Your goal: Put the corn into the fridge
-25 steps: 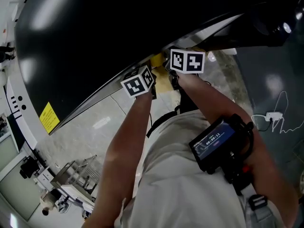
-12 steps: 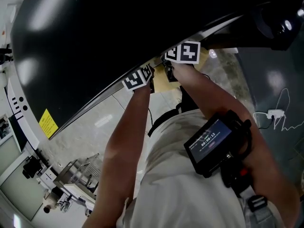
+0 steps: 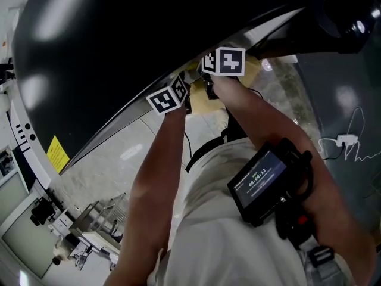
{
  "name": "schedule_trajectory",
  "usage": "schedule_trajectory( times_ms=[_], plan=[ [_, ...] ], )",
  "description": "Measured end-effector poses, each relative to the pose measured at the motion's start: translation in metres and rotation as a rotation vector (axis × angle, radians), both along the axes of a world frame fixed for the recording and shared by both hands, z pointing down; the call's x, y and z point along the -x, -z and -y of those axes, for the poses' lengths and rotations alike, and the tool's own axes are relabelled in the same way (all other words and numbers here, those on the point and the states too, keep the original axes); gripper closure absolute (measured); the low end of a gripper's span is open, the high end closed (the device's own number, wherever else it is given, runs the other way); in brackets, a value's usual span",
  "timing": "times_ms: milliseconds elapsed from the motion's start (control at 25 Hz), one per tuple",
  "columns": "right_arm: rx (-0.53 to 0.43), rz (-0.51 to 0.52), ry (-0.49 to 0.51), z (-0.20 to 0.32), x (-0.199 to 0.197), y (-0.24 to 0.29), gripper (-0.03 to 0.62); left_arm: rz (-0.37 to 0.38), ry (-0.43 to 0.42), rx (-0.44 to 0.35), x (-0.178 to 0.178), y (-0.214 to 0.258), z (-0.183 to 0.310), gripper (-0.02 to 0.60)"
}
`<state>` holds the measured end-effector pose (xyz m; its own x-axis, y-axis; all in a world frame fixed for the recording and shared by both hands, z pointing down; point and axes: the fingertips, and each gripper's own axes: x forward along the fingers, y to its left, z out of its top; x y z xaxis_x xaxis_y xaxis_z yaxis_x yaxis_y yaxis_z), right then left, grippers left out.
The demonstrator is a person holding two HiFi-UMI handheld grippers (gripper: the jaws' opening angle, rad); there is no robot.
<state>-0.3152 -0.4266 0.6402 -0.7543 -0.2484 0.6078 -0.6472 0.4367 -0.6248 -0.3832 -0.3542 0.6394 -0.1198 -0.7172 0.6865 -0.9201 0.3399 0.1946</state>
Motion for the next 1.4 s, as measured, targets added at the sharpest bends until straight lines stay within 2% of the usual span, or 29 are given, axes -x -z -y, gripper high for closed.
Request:
schedule_trajectory(
  times_ms=[160,280,440,560,960,1160,1400],
  plan=[
    [0.026,-0.063,0.041,-0.012,-0.005,-0.012,0.539,0.004,0.004,-0.005,0.001,-0.001,-0.003,0.485],
    [-0.031,-0.035,0.024,-0.003,-0.003,-0.005,0.537,0.018,0.0,0.0,0.0,-0.003,-0.001,0.485],
    [-0.048,-0.047,0.013,-0.001,-0.008,-0.008,0.532,0.042,0.002,-0.011,0.002,-0.002,-0.003,0.485],
    [-0.06,-0.039,0.007,0.001,-0.008,-0.006,0.505,0.052,0.015,-0.022,0.002,0.001,-0.005,0.485],
    [-0.106,-0.021,-0.03,-0.015,-0.033,0.024,0.507,0.125,-0.022,-0.067,-0.011,0.039,-0.023,0.484],
    [-0.135,-0.003,-0.007,-0.021,-0.035,0.032,0.507,0.115,-0.01,-0.093,-0.014,0.047,-0.03,0.485],
    [-0.157,0.005,0.011,-0.024,-0.038,0.032,0.574,0.088,0.002,-0.111,-0.017,0.046,-0.044,0.486]
  ],
)
